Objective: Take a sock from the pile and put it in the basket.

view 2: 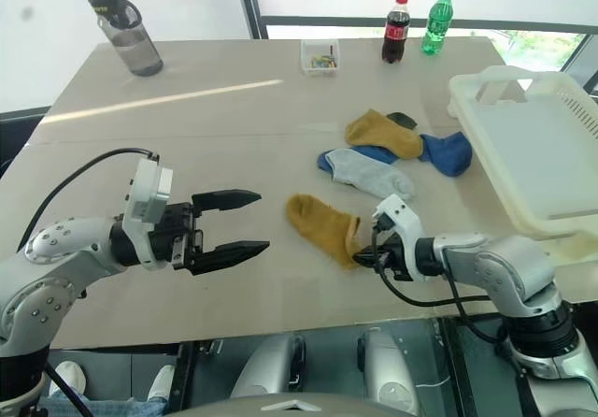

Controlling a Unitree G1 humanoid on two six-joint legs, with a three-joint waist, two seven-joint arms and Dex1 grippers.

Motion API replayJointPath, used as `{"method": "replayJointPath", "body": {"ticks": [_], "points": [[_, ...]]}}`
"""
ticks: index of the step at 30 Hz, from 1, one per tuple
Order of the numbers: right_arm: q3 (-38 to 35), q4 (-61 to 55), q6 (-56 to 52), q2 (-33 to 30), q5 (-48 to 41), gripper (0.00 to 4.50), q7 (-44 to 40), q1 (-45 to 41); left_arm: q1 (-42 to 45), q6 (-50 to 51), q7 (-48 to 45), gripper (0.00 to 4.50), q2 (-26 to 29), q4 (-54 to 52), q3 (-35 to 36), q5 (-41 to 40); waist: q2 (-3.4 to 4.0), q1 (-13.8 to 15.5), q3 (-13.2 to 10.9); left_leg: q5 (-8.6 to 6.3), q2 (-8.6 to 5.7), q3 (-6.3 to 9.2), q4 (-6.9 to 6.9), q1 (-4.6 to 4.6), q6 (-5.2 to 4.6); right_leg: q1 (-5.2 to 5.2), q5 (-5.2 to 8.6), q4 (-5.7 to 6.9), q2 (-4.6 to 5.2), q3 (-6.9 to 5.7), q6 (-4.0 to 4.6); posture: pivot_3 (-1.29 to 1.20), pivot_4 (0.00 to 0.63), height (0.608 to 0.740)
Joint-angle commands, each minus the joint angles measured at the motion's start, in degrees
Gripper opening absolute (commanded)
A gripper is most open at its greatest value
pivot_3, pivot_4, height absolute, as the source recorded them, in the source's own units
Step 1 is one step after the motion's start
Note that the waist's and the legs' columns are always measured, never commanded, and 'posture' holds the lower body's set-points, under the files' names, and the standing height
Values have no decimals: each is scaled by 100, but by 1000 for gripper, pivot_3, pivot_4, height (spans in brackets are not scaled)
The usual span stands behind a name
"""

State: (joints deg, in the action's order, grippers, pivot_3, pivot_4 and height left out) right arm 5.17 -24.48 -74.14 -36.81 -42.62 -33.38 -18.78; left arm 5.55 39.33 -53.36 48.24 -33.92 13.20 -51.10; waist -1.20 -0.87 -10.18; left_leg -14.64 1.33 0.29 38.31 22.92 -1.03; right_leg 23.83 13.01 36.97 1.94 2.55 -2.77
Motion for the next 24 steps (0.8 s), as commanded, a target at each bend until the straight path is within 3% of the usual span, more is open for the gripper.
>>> {"method": "replayJointPath", "body": {"ticks": [1, 4, 11, 15, 24], "points": [[-250, 289, 625, -390, 465, 58, -62, -109, 5, -73, -22, 4500, 69, -132, 106, -28, -1, 4, 0, 0, -1, -1, 0, 0, 0, 0, 0, 0, 1, 1, 0, 0, 150, 740], [-225, 658, 1196, -460, 856, 58, -36, -312, 23, -88, -41, 4500, 58, -112, 36, 14, -1, 1, 0, 0, -1, -2, 0, 0, 0, -1, 1, -2, 1, 2, 0, 0, 150, 740], [-332, 893, 1352, -348, 1032, 58, -46, -423, 71, -90, -109, 4500, 78, -58, 15, 48, 0, 2, -1, 0, 1, -1, -1, 1, 0, 1, -12, -1, -3, 2, -18, 0, 150, 740], [-632, 650, 804, -179, 777, 58, 187, -214, 62, -109, -126, 4500, 66, -52, -6, 84, -1, 14, 0, 0, -1, 1, -1, 6, 0, 0, -13, -7, 1, 1, -19, 0, 150, 740], [-1861, -347, -883, 958, 256, 58, 1303, 438, 73, -149, -172, 4500, 30, -16, -61, 149, -1, 7, 0, 0, 0, 2, 0, 4, 0, -1, -12, -4, -1, 0, -20, 0, 150, 740]]}}
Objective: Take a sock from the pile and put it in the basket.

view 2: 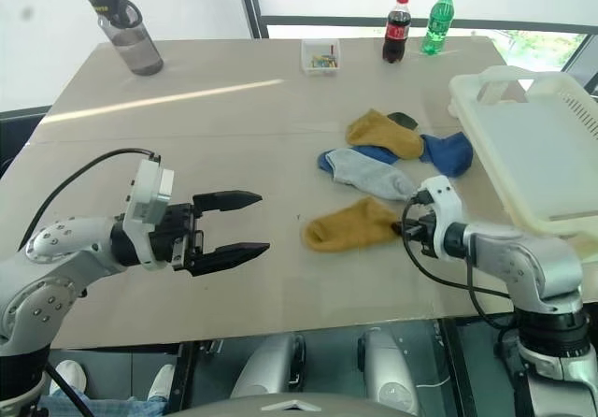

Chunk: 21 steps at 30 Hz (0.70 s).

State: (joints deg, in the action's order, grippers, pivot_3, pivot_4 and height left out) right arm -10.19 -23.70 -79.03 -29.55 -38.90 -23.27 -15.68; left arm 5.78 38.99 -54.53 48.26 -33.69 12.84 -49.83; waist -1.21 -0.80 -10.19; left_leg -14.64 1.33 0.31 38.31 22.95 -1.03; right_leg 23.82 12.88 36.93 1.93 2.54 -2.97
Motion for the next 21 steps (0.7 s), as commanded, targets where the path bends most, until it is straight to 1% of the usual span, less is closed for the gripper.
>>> {"method": "replayJointPath", "body": {"ticks": [1, 6, 11, 13, 14, 15, 16, 18, 21], "points": [[-390, -532, -498, 355, -129, 58, 389, 153, 67, -116, -70, 4500, 24, -26, -40, 34, 0, -1, 0, 0, 0, 1, 0, 0, 0, 0, 0, 0, 0, 0, 0, 0, 150, 740], [-575, -687, -802, 826, -52, 58, 727, 29, 174, -138, -142, 4500, 31, 49, -126, 72, 1, -13, 0, 0, 1, 1, 0, -3, 0, 0, 2, 1, -2, 0, 1, 0, 150, 740], [-535, -716, -873, 997, -11, 58, 833, -32, 256, -151, -173, 4500, 40, 116, -177, 102, 1, -22, 0, 0, 2, -1, 0, -4, 0, 0, 2, 1, -3, 1, 2, 0, 150, 740], [-483, -719, -798, 982, 27, 614, 841, -51, 267, -149, -188, 4500, 40, 124, -172, 103, 1, -23, 0, 0, 2, -1, -1, -4, 0, 0, 2, 1, -3, 1, 1, 0, 150, 740], [-455, -723, -754, 947, 35, 801, 825, -50, 271, -146, -191, 4500, 36, 126, -170, 105, 1, -23, 1, 0, 2, -2, -1, -4, 0, 0, 2, 1, -3, 1, 1, 0, 150, 740], [-421, -734, -703, 892, 33, 1110, 789, -41, 274, -145, -192, 4500, 31, 127, -168, 107, 1, -23, 1, 0, 2, -2, 0, -4, 0, 0, 2, 1, -3, 1, 1, 0, 150, 740], [-388, -761, -669, 810, 14, 1677, 726, -17, 279, -144, -189, 4500, 22, 129, -171, 110, 1, -22, 1, 0, 2, -2, 0, -4, 0, 0, 2, 1, -3, 1, 1, 0, 150, 740], [-370, -820, -656, 653, -63, 2364, 574, 32, 283, -145, -177, 4500, 7, 126, -181, 116, 1, -19, 1, 0, 1, -3, 0, -4, 0, 0, 2, 1, -2, 2, 1, 0, 150, 740], [-394, -932, -587, 317, -223, 2364, 269, 96, 286, -147, -157, 4500, -18, 120, -193, 120, 0, 6, 0, 0, -1, -1, 1, -3, 0, -1, 3, 0, 1, 1, 2, 0, 150, 740]]}}
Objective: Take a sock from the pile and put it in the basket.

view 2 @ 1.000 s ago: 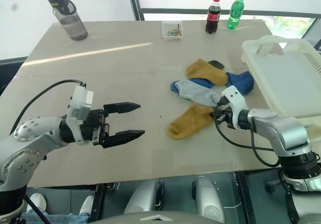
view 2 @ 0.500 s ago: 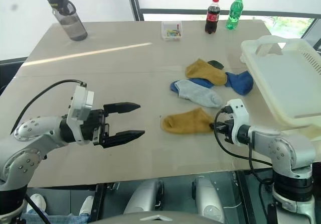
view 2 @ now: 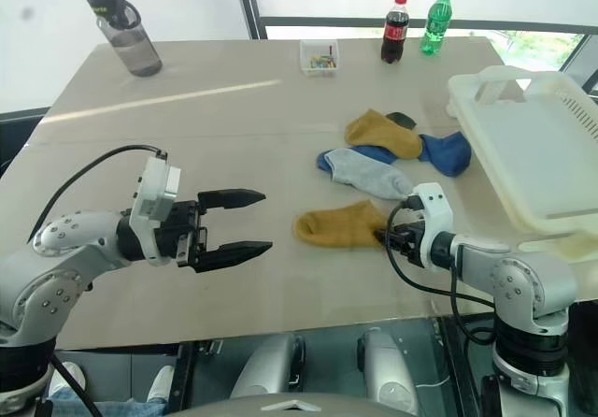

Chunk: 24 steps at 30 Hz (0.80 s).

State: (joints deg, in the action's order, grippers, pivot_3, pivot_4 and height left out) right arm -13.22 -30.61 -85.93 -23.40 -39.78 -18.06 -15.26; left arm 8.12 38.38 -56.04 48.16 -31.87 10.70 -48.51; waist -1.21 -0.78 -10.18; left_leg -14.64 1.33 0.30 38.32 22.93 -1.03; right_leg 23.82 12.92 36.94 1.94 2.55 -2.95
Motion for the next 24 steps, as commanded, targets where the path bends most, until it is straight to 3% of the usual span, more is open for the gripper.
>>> {"method": "replayJointPath", "body": {"ticks": [1, 7, 15, 24], "points": [[-129, -257, 188, -419, -160, 2364, -342, 58, 45, -92, -3, 4500, -14, -62, 17, -4, 1, -4, 0, 0, -1, 0, 0, 1, 0, 0, 0, 0, 1, 0, 1, 0, 150, 740], [-323, -31, 1102, -934, -57, 2364, -683, -96, 75, -132, 66, 4500, -80, -29, 9, 42, 1, -21, -1, 0, 1, -1, -2, 1, 0, 1, 2, -2, -2, 1, -6, 0, 150, 740], [-320, 1693, 2652, -153, 1039, 2364, 467, -1070, 576, -128, 355, 4500, -275, 226, 128, -4, 0, -16, -1, 0, 1, -2, 1, -2, 0, 0, -5, 3, -5, 3, -3, 0, 150, 740], [-724, 3721, 3679, 733, 1234, 2364, 1134, -2239, 1094, -222, 602, 4500, -314, 740, 157, 260, 2, -20, -2, 0, -1, -6, -4, 14, 0, 17, -7, 1, -3, 6, -1, 0, 150, 740]]}}
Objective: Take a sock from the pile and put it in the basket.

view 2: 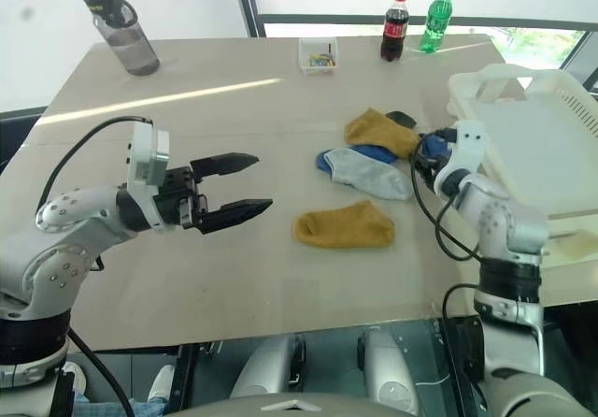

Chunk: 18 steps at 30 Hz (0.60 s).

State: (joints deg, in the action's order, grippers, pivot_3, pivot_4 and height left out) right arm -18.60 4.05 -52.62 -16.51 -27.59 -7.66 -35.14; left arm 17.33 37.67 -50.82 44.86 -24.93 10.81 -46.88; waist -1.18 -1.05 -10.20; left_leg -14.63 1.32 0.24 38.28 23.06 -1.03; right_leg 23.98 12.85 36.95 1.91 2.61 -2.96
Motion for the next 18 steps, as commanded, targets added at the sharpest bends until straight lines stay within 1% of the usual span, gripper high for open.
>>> {"method": "replayJointPath", "body": {"ticks": [1, 5, 9, 14, 18], "points": [[-178, 432, 444, 61, 44, 2364, 91, -330, 222, -161, 134, 4500, 12, 112, 144, 160, 0, 8, 0, 0, 0, 2, 0, 1, 0, 0, 0, 0, 0, -2, 0, 0, 150, 740], [-265, 1121, 796, 217, 48, 2364, 188, -624, 381, -31, 561, 4500, -6, 275, 132, 394, 0, -2, 0, 0, 0, 0, 0, -1, 0, -1, 0, 0, 0, -1, 0, 0, 150, 740], [-291, 1489, 943, 267, 72, 2364, 287, -746, 416, 28, 1016, 4500, -52, 326, 131, 674, 1, -15, 0, 0, 0, 1, -3, -1, 0, 0, -1, 1, 1, 0, 1, 0, 150, 740], [-373, 1751, 937, 260, 9, 2364, 372, -861, 339, 23, 1135, 4500, -46, 277, 187, 763, 1, -25, 0, 0, 0, 0, -3, -1, 0, 0, -1, 2, 2, 0, 1, 0, 150, 740], [-559, 1937, 982, 356, -205, 2364, 298, -996, 209, 12, 1151, 4500, -23, 165, 252, 761, 1, -57, 0, 0, 0, 1, -3, -2, 0, -1, -1, 4, 2, -1, 1, 0, 150, 740]]}}
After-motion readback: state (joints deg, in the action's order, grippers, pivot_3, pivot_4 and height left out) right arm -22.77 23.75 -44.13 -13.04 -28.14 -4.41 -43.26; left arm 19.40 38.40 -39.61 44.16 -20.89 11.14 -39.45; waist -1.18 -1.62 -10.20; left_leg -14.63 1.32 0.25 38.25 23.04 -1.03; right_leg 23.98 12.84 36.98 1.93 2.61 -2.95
